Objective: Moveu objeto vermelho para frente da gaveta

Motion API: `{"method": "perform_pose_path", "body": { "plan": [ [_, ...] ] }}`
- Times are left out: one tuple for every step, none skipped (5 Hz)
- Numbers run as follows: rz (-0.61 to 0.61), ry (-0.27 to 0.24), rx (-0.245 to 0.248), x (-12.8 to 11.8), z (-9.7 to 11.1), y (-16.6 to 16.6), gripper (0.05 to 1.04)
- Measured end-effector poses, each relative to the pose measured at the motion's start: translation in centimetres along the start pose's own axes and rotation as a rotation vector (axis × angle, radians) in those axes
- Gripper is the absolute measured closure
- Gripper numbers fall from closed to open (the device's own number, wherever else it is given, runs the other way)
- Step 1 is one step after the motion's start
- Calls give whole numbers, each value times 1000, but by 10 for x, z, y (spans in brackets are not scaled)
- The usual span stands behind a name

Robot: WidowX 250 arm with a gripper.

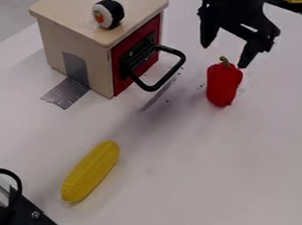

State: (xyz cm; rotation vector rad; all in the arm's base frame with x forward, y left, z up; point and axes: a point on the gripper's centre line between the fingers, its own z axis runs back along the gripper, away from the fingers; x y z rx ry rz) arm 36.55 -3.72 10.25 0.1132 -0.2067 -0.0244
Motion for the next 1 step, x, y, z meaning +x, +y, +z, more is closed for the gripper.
{"method": "perform_pose_path", "body": {
  "plan": [
    [21, 9, -26, -2, 5, 1, 85]
  ]
}}
